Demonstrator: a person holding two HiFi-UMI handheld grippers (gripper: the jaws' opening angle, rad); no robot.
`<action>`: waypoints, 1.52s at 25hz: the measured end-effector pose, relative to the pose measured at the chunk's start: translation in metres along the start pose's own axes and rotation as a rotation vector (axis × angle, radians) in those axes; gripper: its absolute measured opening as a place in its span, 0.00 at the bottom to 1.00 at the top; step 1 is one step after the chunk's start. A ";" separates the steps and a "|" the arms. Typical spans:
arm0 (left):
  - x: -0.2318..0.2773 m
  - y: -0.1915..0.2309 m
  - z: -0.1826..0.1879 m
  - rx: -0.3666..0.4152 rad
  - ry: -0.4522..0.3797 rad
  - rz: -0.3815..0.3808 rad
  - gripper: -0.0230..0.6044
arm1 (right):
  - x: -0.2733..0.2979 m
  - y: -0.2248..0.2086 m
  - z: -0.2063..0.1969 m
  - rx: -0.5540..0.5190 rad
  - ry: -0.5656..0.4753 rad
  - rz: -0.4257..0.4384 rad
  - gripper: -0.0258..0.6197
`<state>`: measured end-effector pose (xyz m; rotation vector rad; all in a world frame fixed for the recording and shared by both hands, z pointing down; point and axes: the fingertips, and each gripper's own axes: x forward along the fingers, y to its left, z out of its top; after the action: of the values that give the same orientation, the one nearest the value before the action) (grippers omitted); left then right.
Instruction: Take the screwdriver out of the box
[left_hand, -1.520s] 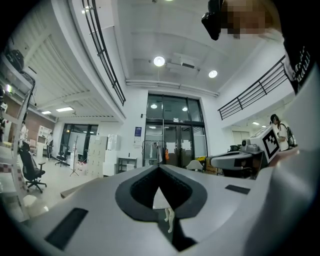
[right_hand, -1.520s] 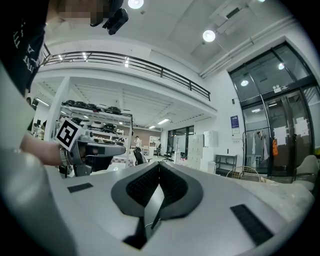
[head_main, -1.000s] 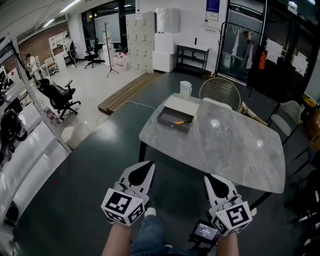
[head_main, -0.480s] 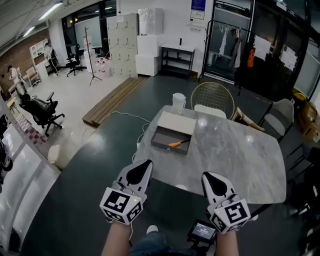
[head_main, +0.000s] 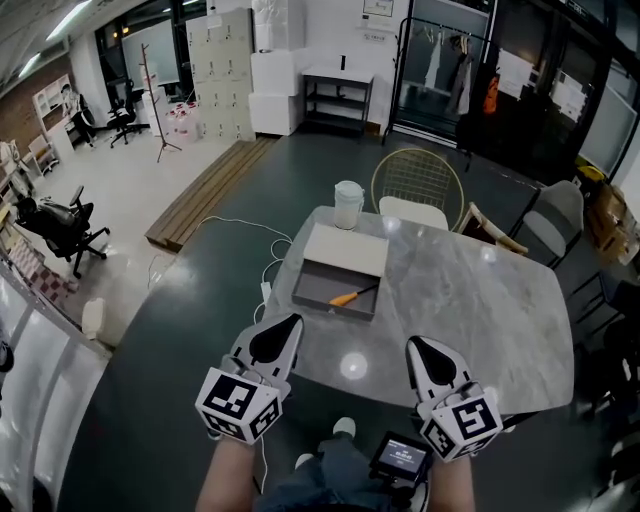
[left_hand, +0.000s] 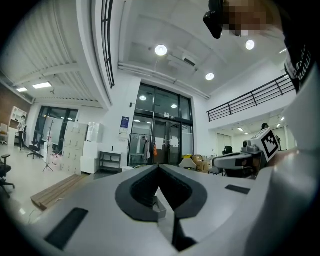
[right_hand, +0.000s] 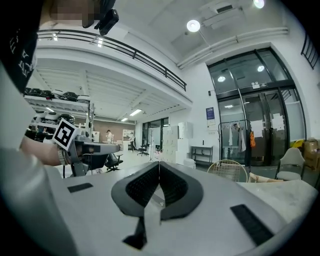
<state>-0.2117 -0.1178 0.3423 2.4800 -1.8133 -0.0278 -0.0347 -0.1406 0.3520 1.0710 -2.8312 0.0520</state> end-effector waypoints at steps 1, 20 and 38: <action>0.008 0.004 -0.002 0.001 0.009 0.000 0.05 | 0.006 -0.007 -0.001 0.002 0.004 -0.001 0.08; 0.193 0.053 -0.049 0.008 0.190 0.019 0.05 | 0.114 -0.166 -0.029 0.066 0.072 -0.001 0.08; 0.257 0.042 -0.163 0.098 0.622 -0.227 0.27 | 0.125 -0.225 -0.083 0.164 0.163 -0.118 0.08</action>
<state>-0.1643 -0.3673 0.5140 2.3603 -1.2973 0.7440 0.0288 -0.3855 0.4471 1.2042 -2.6499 0.3507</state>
